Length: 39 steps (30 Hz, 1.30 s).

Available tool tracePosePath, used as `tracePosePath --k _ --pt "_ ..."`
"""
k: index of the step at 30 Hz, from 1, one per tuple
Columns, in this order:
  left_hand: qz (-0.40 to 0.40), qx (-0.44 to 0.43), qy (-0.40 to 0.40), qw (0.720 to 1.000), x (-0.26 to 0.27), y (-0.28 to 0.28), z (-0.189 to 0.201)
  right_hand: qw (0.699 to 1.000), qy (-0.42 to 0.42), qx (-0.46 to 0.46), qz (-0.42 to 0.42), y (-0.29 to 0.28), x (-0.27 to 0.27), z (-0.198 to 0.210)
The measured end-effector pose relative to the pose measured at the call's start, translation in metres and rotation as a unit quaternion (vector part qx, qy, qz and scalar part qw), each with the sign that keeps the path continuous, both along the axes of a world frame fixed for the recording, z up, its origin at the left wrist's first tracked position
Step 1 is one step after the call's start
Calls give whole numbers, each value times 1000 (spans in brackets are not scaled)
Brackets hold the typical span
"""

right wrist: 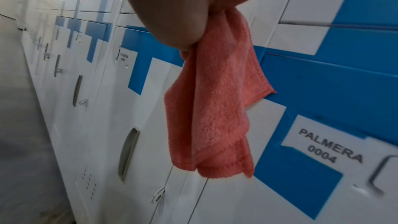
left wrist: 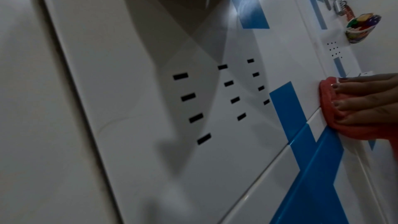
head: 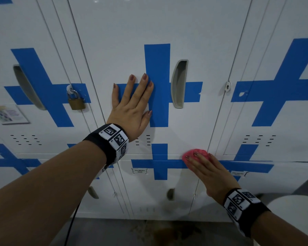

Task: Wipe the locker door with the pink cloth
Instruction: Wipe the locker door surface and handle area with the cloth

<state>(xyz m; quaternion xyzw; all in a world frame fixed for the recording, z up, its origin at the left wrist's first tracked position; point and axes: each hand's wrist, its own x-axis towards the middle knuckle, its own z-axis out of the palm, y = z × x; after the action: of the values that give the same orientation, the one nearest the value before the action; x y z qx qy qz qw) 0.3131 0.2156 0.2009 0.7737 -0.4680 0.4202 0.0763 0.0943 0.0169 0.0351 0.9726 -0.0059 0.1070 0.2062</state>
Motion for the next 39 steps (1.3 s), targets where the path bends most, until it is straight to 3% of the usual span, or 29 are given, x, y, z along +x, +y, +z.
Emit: tracePosePath --k 6,12,16,21,25,29,32,39 --pt "0 -2 -2 1000 0 0 0 994 -18 54 -88 -4 -15 18" --pt "6 -1 -1 1000 1 -1 -1 983 -127 90 -95 15 18 77" --pt "8 -2 -3 1000 1 -2 -1 986 -94 111 -78 37 40 98" --pt "4 -6 -6 1000 1 -1 -1 995 -84 61 0 51 62 85" --pt "4 -4 -7 1000 1 -1 -1 999 -22 -3 36 45 60 53" --pt "1 -5 -8 1000 1 -1 -2 999 39 -15 3 34 39 30" --pt "1 -6 -9 1000 1 -1 -1 1000 10 18 -22 25 20 27" --pt "2 -4 -8 1000 1 -1 -2 984 -65 94 -139 26 24 76"
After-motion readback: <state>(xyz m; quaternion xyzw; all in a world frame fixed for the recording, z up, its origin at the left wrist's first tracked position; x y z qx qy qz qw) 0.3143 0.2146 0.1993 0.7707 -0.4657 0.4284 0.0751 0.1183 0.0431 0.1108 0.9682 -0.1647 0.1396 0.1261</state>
